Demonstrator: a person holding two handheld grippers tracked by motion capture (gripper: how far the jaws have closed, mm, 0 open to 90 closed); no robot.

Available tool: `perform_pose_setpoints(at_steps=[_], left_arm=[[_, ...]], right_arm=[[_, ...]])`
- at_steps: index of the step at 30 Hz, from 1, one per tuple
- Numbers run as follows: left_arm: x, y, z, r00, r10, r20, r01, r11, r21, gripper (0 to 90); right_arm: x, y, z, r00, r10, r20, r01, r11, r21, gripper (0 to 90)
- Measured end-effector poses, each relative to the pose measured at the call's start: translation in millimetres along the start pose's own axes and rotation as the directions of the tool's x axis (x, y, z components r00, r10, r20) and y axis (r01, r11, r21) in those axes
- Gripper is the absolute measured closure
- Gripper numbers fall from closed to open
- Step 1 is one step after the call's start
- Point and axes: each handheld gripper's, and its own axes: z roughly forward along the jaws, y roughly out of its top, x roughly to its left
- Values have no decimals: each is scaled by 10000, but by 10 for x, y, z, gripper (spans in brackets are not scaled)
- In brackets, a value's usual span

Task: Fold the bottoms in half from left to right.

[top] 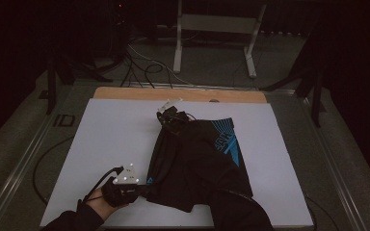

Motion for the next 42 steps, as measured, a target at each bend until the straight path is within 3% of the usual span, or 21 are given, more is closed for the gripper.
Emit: perform_pose_setpoints(at_steps=[42], left_arm=[[-186,415,194,9939,884,657,-878,9961,-121,856]], right_arm=[[-322,-362,-474,9972,511,554,-504,9986,-139,880]])
